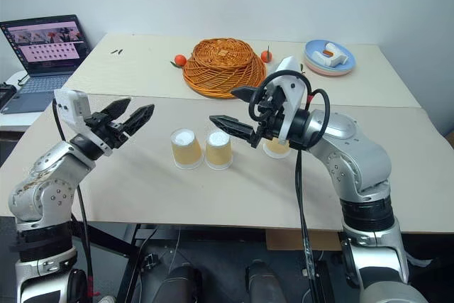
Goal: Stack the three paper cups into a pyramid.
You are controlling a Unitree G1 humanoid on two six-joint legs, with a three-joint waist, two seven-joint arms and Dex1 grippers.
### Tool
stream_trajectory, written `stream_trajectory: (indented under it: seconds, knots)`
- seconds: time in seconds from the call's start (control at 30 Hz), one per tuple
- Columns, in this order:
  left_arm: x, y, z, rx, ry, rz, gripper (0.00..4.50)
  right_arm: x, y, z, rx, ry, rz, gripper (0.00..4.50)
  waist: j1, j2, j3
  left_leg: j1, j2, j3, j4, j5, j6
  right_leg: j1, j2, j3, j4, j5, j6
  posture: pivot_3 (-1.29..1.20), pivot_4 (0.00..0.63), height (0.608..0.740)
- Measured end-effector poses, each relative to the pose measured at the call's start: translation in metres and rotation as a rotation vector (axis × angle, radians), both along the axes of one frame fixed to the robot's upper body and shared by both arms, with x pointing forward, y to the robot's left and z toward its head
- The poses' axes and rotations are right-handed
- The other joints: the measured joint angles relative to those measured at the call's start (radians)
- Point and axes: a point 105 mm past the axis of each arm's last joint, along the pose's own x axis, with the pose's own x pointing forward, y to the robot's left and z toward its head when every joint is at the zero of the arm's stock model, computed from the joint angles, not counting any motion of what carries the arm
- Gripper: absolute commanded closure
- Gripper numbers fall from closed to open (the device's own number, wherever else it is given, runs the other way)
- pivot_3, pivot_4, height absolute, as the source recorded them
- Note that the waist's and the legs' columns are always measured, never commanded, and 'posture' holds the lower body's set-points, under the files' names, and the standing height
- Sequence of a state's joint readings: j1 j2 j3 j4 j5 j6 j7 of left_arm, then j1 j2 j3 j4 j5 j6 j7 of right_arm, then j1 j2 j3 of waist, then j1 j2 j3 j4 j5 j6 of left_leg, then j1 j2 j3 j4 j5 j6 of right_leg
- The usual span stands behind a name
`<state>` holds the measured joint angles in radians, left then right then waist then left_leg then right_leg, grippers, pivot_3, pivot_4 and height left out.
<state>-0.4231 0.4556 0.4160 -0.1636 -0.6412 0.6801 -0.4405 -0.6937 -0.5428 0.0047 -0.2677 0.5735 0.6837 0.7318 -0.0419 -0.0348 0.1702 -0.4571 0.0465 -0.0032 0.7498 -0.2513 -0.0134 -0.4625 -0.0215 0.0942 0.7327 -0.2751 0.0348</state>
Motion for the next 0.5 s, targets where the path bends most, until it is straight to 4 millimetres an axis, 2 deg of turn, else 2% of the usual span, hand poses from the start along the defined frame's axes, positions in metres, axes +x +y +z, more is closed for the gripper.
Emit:
stream_trajectory:
  seconds: [0.03, 0.1, 0.17, 0.2, 0.27, 0.33, 0.43, 0.5]
  knots:
    - [0.002, 0.008, -0.003, -0.015, 0.019, 0.033, 0.09, 0.003, -0.007, -0.001, -0.009, 0.001, -0.026, 0.0, 0.0, 0.0, 0.0, 0.0, 0.0, 0.0, 0.0, 0.0, 0.0, 0.0, 0.0, 0.0, 0.0, 0.0, 0.0, 0.0, 0.15, 0.671]
    - [0.005, 0.034, -0.016, 0.001, 0.097, 0.123, 0.09, 0.012, -0.034, -0.007, -0.063, -0.001, -0.13, 0.0, 0.0, 0.0, 0.0, 0.0, 0.0, 0.0, 0.0, 0.0, 0.0, 0.0, 0.0, 0.0, 0.0, -0.001, 0.001, 0.0, 0.15, 0.671]
    - [0.002, 0.049, -0.026, 0.056, 0.143, 0.164, 0.09, 0.017, -0.059, -0.009, -0.091, 0.0, -0.22, 0.0, 0.0, 0.0, 0.0, 0.0, -0.001, 0.0, 0.0, 0.0, 0.0, 0.0, 0.0, 0.0, 0.0, -0.001, 0.001, 0.0, 0.15, 0.671]
    - [-0.003, 0.055, -0.033, 0.101, 0.171, 0.164, 0.09, 0.017, -0.08, -0.012, -0.108, 0.008, -0.286, 0.0, 0.001, 0.0, 0.0, 0.0, -0.001, 0.0, -0.001, 0.0, 0.0, 0.0, 0.0, 0.0, -0.001, -0.001, 0.0, 0.0, 0.15, 0.671]
    - [-0.01, 0.053, -0.04, 0.166, 0.193, 0.104, 0.09, 0.014, -0.106, -0.015, -0.128, 0.021, -0.364, 0.0, 0.005, 0.0, 0.0, -0.001, -0.001, 0.0, -0.002, 0.0, 0.0, -0.001, -0.001, 0.0, -0.001, -0.001, 0.0, 0.0, 0.15, 0.671]
    - [-0.02, 0.04, -0.039, 0.221, 0.193, -0.021, 0.09, 0.009, -0.129, -0.025, -0.161, 0.048, -0.428, 0.0, 0.006, -0.001, 0.0, -0.001, -0.001, 0.001, -0.001, 0.0, 0.0, -0.001, -0.001, 0.0, -0.001, -0.001, 0.0, 0.0, 0.15, 0.671]
    - [-0.038, 0.013, -0.018, 0.289, 0.135, -0.245, 0.09, 0.004, -0.137, -0.045, -0.189, 0.106, -0.443, 0.0, -0.001, -0.002, 0.001, 0.0, 0.0, 0.002, -0.001, 0.0, -0.001, 0.0, 0.0, 0.001, -0.001, -0.004, 0.005, 0.0, 0.15, 0.671]
    - [-0.046, 0.007, -0.008, 0.322, 0.115, -0.318, 0.09, 0.003, -0.138, -0.052, -0.199, 0.126, -0.44, 0.0, -0.005, -0.001, 0.001, 0.002, 0.001, 0.003, -0.001, 0.0, -0.001, 0.0, 0.0, 0.001, -0.001, -0.005, 0.005, 0.0, 0.15, 0.671]
